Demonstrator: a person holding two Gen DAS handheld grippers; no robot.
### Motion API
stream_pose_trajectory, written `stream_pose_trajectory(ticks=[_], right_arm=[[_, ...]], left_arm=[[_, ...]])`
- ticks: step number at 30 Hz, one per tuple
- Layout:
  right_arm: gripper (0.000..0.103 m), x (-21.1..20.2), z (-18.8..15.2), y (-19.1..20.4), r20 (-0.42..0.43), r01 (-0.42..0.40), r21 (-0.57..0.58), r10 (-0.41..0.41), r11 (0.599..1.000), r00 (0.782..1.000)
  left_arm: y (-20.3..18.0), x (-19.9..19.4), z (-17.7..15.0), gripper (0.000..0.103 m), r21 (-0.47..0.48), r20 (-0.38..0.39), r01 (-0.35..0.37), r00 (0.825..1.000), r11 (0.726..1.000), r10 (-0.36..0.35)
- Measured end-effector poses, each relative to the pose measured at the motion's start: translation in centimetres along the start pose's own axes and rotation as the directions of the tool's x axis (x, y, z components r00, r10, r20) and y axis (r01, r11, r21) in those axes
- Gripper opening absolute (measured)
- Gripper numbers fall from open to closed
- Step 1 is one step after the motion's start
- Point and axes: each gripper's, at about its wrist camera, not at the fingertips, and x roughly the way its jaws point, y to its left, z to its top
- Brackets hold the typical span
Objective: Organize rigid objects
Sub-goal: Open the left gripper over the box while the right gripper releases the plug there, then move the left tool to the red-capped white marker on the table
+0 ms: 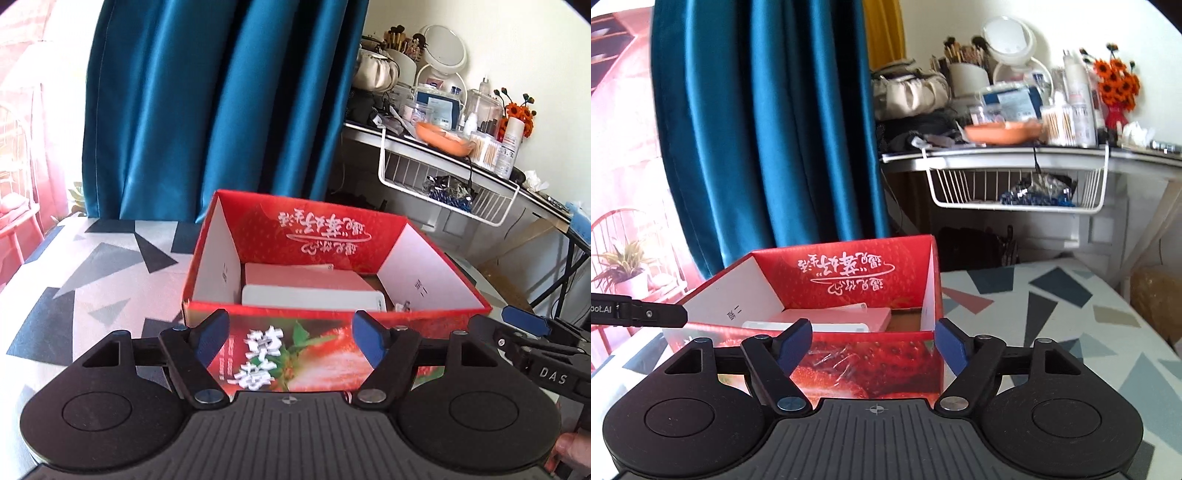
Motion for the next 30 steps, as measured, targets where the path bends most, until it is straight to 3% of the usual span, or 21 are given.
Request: stream_pose_trajectory(ticks=[2,5,9,16,20,24,30], right_arm=[[0.073,-0.2,-0.5,0.4,-0.03,0.0,-0.035,-0.001,0.999,1.0],[0.072,-0.3,-1.8,0.0,-0.112,-0.028,0.025,0.03,0.999,0.993],[0.071,0.0,-4.0,-0.3,-0.224,-0.037,0.067,0.051,0.997,0.973],[0.067,1.7,-6.9,-0.4,-0.372,-0.012,0.102,0.05,0.995,0.927],[0.056,2.5,-8.1,-0.1,-0.417,-0.008,0.071,0.037,0.997,0.908],[0.053,2.5,-8.7,1.0,-0.41,-0.016,-0.02,0.006,1.0,0.912],[0.051,2.5,-8.4,0.1,-0.41,0.032,-0.014,-0.035,0.999,0.911]], left_arm=[[-0.1,0.0,-0.8,0.075,-0.009,-0.016,0.006,1.0,1.0,-0.006],[-0.2,0.4,-2.3,0.075,-0.033,-0.054,0.026,0.998,0.999,-0.028],[-0.3,1.6,-3.8,0.069,-0.047,-0.107,0.038,0.993,0.998,-0.043],[0.0,2.2,-6.1,0.069,-0.053,-0.159,0.028,0.987,0.998,-0.036],[-0.4,2.2,-7.4,0.068,-0.03,-0.184,0.027,0.982,0.999,-0.032],[-0.4,2.4,-8.4,0.068,-0.039,-0.211,0.033,0.977,0.999,-0.04],[0.3,2.2,-8.5,0.068,-0.055,-0.207,0.018,0.978,0.998,-0.029]])
